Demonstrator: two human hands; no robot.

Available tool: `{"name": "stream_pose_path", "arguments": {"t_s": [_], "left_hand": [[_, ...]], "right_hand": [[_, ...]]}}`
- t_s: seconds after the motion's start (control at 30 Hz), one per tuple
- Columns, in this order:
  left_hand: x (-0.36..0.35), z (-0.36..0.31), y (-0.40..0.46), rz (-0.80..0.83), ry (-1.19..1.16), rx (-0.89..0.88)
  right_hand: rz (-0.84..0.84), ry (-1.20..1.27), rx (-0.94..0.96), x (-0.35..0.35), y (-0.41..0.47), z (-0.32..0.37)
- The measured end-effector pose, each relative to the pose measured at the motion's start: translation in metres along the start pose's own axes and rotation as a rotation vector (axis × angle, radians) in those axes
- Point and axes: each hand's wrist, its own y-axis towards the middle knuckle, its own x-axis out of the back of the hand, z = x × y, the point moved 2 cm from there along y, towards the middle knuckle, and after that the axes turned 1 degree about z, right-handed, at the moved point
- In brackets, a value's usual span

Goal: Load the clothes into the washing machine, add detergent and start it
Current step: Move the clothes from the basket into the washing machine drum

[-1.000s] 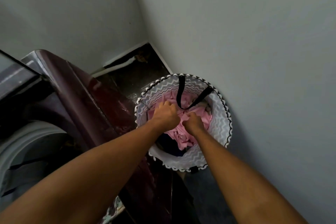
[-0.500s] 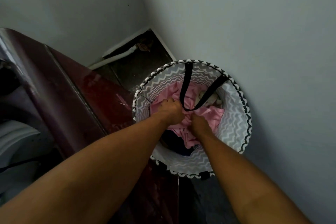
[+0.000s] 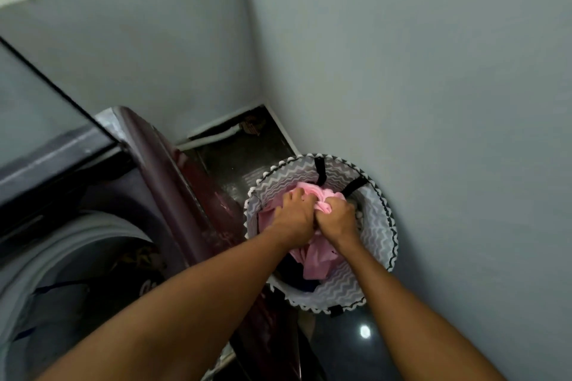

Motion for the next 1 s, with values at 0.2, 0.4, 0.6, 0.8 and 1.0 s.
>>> {"name": "stream_pose_path", "arguments": {"t_s": [0.2, 0.4, 0.6, 0.8, 1.0], "left_hand": [[0.053, -0.006, -0.051, -0.153, -0.154, -0.07], [0.119, -0.01, -0.103, -0.415, -0.413, -0.089], [0.171, -0.002, -0.17, -0.696, -0.548, -0.044], [0.217, 0.033, -0.235, -0.916, -0.59, 0.043], [0.22, 0.082, -0.298, -1.115, -0.606, 0.172]], "right_hand": [[-0.081, 0.186, 0.059, 0.032, -0.028, 0.063], [-0.094, 0.433, 0.124, 0.061, -0.049, 0.151], [-0.019, 0.662, 0.218, 0.073, -0.096, 0.245], [0.087, 0.721, 0.346, 0.047, -0.128, 0.316], [0.26, 0.698, 0.476, -0.009, -0.17, 0.36]]}}
